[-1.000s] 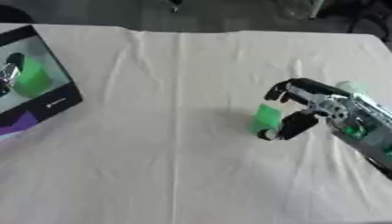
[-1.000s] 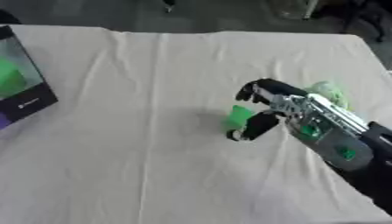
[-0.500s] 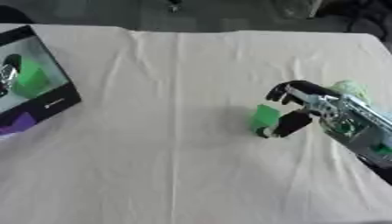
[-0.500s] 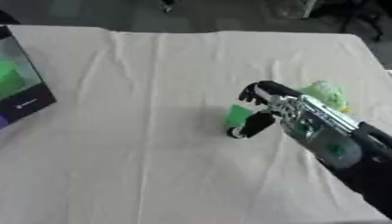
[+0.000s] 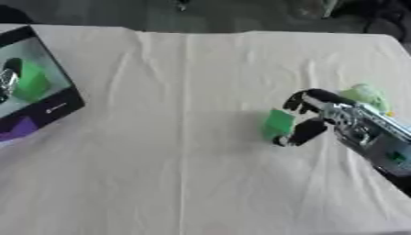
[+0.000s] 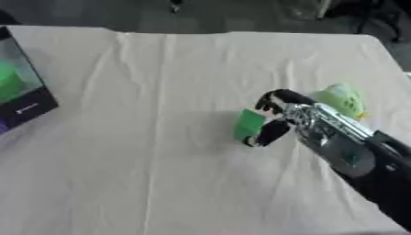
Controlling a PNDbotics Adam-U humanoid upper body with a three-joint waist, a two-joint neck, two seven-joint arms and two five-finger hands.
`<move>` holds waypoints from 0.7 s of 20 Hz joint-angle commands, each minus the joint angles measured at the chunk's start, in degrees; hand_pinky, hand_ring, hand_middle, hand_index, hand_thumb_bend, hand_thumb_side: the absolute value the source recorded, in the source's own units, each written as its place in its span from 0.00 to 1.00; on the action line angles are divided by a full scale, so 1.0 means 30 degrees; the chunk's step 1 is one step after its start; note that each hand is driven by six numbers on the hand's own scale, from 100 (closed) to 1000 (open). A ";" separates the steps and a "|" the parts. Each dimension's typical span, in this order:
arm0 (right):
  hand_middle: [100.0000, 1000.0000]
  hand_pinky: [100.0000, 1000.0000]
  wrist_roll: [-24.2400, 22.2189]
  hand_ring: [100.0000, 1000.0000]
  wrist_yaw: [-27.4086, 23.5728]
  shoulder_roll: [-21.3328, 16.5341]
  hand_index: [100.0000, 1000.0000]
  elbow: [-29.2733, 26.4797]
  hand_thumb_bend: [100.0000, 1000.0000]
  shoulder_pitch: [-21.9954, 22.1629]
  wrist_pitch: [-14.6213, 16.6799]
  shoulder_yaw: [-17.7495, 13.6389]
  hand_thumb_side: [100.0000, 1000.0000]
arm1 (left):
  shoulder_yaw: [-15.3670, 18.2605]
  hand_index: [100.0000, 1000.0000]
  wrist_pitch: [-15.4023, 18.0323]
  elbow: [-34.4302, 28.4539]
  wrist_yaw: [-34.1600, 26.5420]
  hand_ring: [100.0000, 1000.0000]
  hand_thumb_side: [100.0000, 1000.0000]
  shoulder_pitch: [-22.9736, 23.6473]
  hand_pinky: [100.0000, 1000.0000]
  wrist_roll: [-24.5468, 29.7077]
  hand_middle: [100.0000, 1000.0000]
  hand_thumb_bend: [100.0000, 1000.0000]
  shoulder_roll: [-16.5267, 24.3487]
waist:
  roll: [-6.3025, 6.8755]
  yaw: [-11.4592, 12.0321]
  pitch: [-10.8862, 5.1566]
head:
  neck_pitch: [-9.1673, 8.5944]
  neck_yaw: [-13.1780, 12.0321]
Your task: Pick up the objects with one hand, pass them to the other hand, and then place them into the box on the other side of the table.
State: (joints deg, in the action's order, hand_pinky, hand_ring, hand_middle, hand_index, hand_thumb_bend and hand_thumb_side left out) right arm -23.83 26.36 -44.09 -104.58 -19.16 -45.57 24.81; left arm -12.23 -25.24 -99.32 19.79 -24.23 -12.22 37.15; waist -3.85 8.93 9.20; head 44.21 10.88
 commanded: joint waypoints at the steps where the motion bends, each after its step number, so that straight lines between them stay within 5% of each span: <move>1: 0.75 0.91 -0.0161 0.80 -0.0069 -0.0308 0.79 0.0124 0.48 -0.0191 -0.0204 -0.0162 0.15 | 0.0232 0.70 -0.0005 -0.0169 0.0082 0.61 0.49 -0.0162 0.90 -0.0100 0.62 0.33 0.0233 | 0.0120 0.0018 0.0067 | -0.0030 0.0125; 14: 0.71 0.90 0.0902 0.77 -0.0654 0.0253 0.75 0.1193 0.44 -0.0399 -0.0381 -0.0051 0.14 | 0.0236 0.70 0.0016 -0.0123 0.0162 0.61 0.49 -0.0189 0.90 -0.0154 0.62 0.32 0.0030 | 0.0238 0.0109 0.0300 | -0.0030 0.0277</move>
State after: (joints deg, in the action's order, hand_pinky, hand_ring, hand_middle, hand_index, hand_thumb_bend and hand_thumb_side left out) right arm -21.13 24.71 -42.48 -101.01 -19.66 -46.15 24.96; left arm -12.23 -25.27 -99.20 20.07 -24.19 -12.36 36.63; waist -3.84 9.23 10.07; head 44.21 11.45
